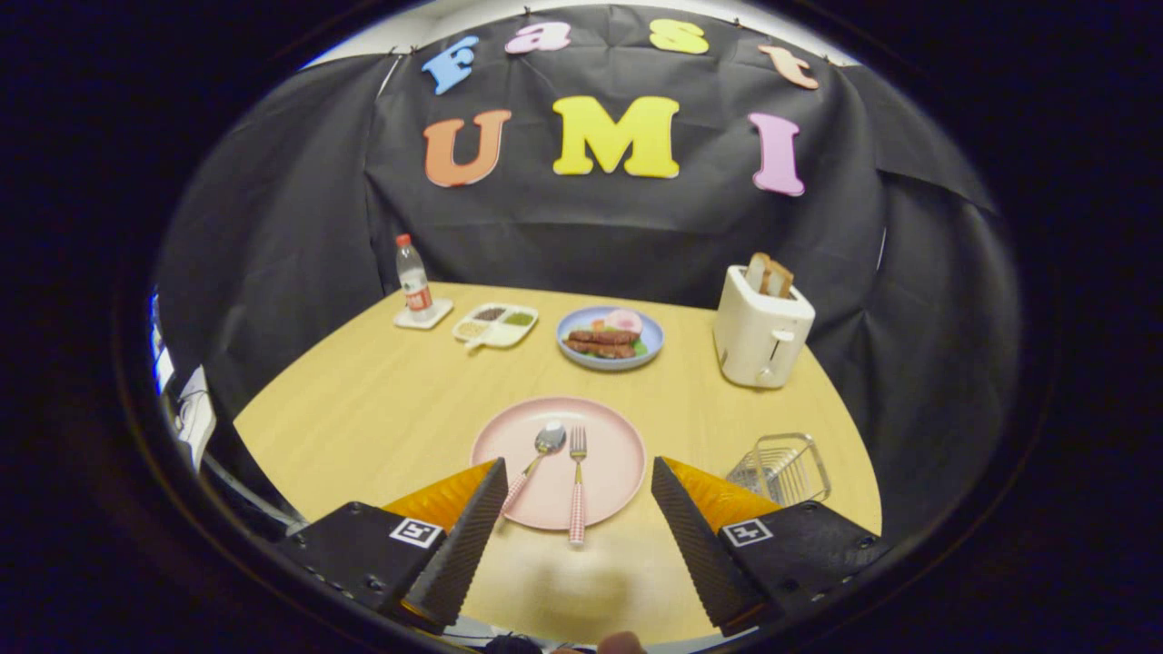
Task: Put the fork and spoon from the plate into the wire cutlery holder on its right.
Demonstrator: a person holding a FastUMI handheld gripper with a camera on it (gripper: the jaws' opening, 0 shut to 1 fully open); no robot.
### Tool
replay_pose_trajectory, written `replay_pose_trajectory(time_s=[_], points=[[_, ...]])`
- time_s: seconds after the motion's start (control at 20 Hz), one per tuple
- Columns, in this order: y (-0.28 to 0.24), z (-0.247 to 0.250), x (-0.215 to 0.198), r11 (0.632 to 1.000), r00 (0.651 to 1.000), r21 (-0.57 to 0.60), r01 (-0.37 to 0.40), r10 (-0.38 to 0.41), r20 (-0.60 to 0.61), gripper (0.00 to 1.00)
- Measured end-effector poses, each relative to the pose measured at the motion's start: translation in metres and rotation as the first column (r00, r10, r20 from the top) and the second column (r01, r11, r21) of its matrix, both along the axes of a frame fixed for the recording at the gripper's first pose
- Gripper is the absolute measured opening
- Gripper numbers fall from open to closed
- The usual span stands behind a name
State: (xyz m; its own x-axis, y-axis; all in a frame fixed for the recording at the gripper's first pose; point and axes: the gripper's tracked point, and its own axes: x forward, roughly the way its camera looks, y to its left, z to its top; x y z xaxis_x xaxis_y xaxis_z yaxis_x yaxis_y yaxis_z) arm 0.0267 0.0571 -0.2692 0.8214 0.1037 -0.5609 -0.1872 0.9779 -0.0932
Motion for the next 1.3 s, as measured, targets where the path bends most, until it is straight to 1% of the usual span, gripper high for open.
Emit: replay_pose_trajectory(time_s=[0.15, 0.25, 0.3, 0.4, 0.45, 0.6, 0.7, 0.85, 0.9, 1.0, 1.05, 1.1, 1.15, 1.2, 1.25, 1.3], points=[[0.002, -0.031, 0.015, 0.999, 0.995, -0.03, 0.013, -0.016, -0.094, 0.96], [0.005, -0.054, 0.027, 0.999, 0.989, -0.052, 0.001, -0.009, -0.146, 0.95], [0.006, -0.063, 0.032, 0.998, 0.985, -0.068, -0.003, -0.008, -0.17, 0.9], [0.008, -0.076, 0.037, 0.997, 0.978, -0.082, -0.01, -0.008, -0.207, 0.76], [0.007, -0.081, 0.039, 0.996, 0.976, -0.093, -0.012, -0.009, -0.22, 0.72], [0.001, -0.095, 0.04, 0.991, 0.967, -0.133, -0.002, -0.032, -0.253, 0.7], [0.003, -0.105, 0.035, 0.993, 0.956, -0.12, -0.001, -0.034, -0.29, 0.59], [0.003, -0.114, 0.033, 0.991, 0.946, -0.133, -0.01, -0.034, -0.323, 0.48], [0.0, -0.114, 0.032, 0.987, 0.944, -0.158, -0.007, -0.045, -0.326, 0.49], [-0.005, -0.116, 0.034, 0.986, 0.94, -0.168, -0.006, -0.052, -0.337, 0.21], [-0.001, -0.116, 0.033, 0.987, 0.939, -0.159, -0.011, -0.044, -0.341, 0.19], [-0.004, -0.112, 0.034, 0.985, 0.938, -0.175, -0.001, -0.06, -0.343, 0.19], [-0.007, -0.114, 0.032, 0.985, 0.936, -0.171, 0.0, -0.06, -0.346, 0.11], [-0.008, -0.114, 0.033, 0.986, 0.933, -0.166, 0.003, -0.062, -0.354, 0.1], [-0.009, -0.11, 0.034, 0.987, 0.932, -0.163, 0.011, -0.069, -0.356, 0.04], [-0.011, -0.105, 0.033, 0.988, 0.928, -0.153, 0.012, -0.068, -0.366, 0.04]])
